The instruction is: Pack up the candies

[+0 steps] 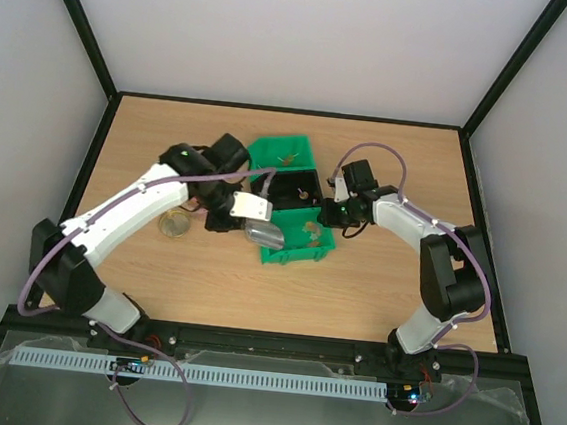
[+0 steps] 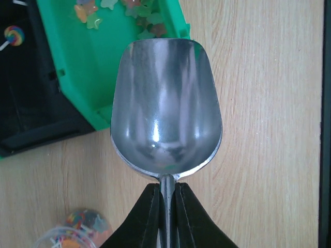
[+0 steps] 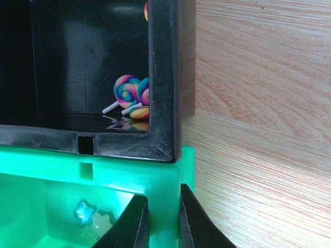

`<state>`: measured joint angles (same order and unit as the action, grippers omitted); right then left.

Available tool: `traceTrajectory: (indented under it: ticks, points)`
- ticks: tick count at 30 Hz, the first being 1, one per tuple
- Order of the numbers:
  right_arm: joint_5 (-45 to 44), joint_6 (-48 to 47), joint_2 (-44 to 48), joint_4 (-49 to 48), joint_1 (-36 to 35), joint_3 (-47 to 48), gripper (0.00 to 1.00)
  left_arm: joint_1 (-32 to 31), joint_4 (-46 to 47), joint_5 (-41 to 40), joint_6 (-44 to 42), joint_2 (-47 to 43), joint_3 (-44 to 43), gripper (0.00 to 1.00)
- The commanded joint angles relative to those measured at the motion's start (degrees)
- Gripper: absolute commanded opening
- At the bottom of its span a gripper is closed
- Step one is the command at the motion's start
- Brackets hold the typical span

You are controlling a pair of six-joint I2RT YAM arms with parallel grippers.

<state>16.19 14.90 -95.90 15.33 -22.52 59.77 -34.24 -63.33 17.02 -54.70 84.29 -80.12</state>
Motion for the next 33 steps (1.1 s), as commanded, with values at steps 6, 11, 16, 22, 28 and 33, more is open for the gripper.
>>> traceTrajectory:
  ticks: [6,11,16,22,28,33]
  points:
    - [-0.96,1.14,1.66,-2.15,-1.77,-0.95,0.01,-7.15,5.49,-12.31,3.4,6.52,-1.2,0.02]
    - [-3.68,1.48,2.07,-1.97,-2.58,-1.06,0.01,-9.97,7.78,-17.81,0.32,8.1,1.09,0.02]
    - [-7.21,2.04,2.33,-2.04,-3.35,-1.09,0.01,-11.12,6.32,-17.74,-0.06,10.95,1.23,0.02]
    - [-9.87,3.17,2.42,-2.14,-4.53,-1.45,0.01,-13.27,7.03,-16.95,1.95,16.9,1.36,0.02]
    - [-10.37,4.53,1.93,-2.24,-4.72,-1.67,0.01,-13.82,11.47,-13.17,5.41,20.51,2.75,0.02]
    - [-10.03,5.33,1.77,-2.42,-4.76,-1.85,0.01,-13.87,18.57,-9.58,10.1,22.35,7.63,0.02]
